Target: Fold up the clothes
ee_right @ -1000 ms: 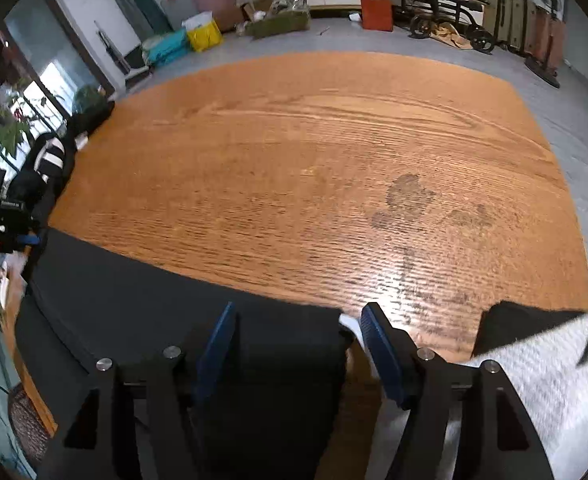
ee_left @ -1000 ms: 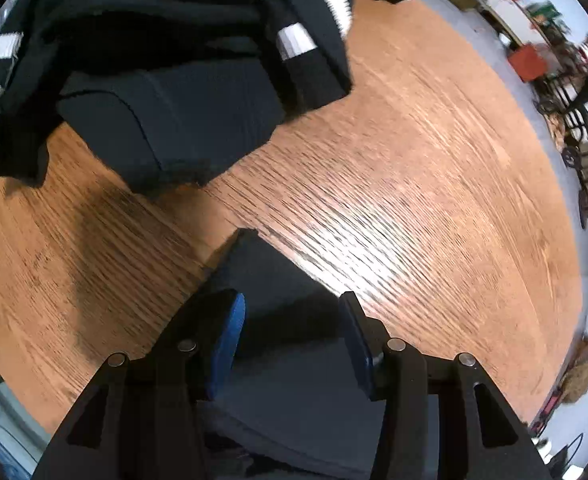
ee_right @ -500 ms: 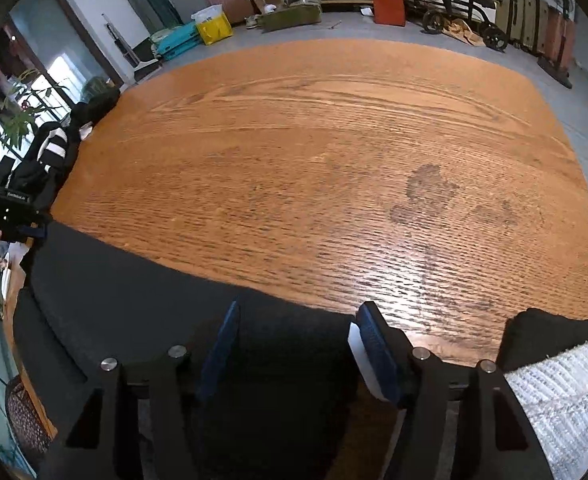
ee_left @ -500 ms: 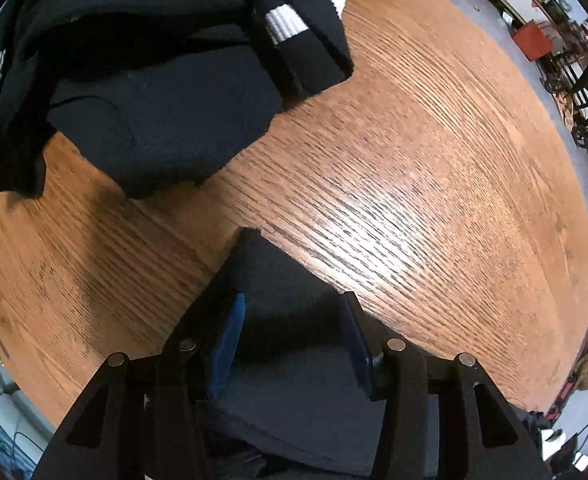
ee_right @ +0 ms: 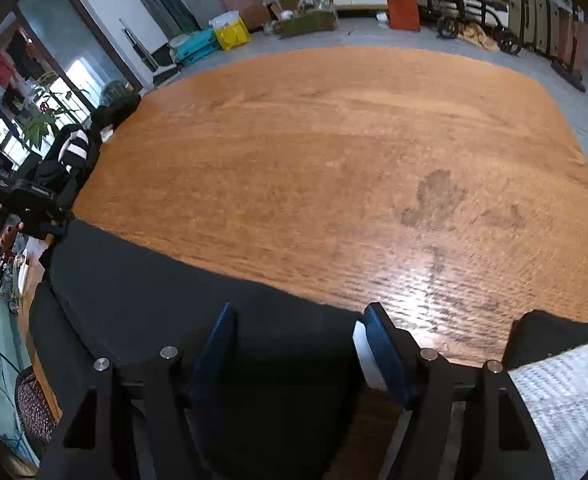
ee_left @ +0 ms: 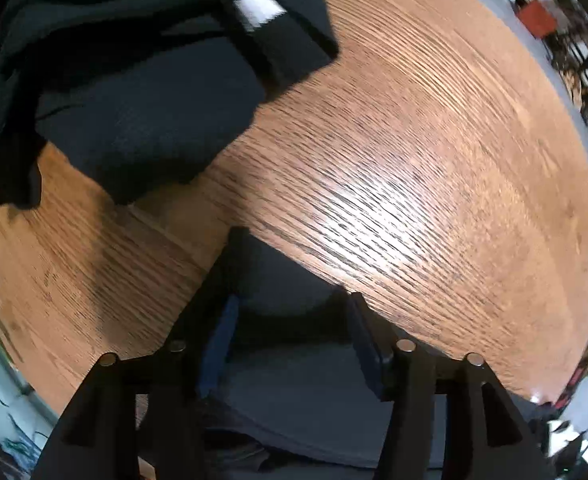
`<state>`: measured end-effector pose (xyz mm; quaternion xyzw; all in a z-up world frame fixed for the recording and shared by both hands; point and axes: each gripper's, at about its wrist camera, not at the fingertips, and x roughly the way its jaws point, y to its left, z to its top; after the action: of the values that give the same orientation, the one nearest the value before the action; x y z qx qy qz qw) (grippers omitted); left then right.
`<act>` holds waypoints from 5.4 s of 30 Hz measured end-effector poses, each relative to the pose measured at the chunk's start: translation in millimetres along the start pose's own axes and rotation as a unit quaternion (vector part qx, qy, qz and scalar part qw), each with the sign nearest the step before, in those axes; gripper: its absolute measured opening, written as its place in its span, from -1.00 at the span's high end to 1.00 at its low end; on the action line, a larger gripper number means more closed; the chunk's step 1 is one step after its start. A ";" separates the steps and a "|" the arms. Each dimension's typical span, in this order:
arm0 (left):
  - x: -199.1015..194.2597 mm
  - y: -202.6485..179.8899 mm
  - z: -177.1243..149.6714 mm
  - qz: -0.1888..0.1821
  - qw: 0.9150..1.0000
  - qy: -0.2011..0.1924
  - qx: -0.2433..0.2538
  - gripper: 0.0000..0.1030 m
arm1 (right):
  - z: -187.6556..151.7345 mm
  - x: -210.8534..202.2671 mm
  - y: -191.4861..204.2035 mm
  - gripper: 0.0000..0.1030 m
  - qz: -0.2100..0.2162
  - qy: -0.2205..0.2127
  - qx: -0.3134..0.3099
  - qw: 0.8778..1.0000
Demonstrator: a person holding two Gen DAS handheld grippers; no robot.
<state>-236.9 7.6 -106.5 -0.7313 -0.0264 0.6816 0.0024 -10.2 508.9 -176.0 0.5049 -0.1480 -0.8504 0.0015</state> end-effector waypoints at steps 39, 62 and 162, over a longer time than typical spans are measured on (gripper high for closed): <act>-30.8 47.8 -137.7 -0.193 0.975 -0.109 -0.007 0.95 | -60.2 -93.6 75.5 0.66 -0.062 -0.117 -0.057 0.989; 4.1 161.5 -206.4 -0.255 0.961 -0.103 -0.040 0.90 | -207.7 -108.3 72.5 0.63 0.001 -0.075 -0.010 0.997; -73.0 -28.9 -340.5 -0.072 0.944 -0.231 0.225 0.60 | -183.2 -180.6 223.0 -0.68 -0.078 -0.207 0.038 0.975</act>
<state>96.4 44.5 -8.4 -0.5306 0.0753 0.8178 0.2097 203.0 277.3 -46.3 0.3276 -0.1372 -0.9278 -0.1144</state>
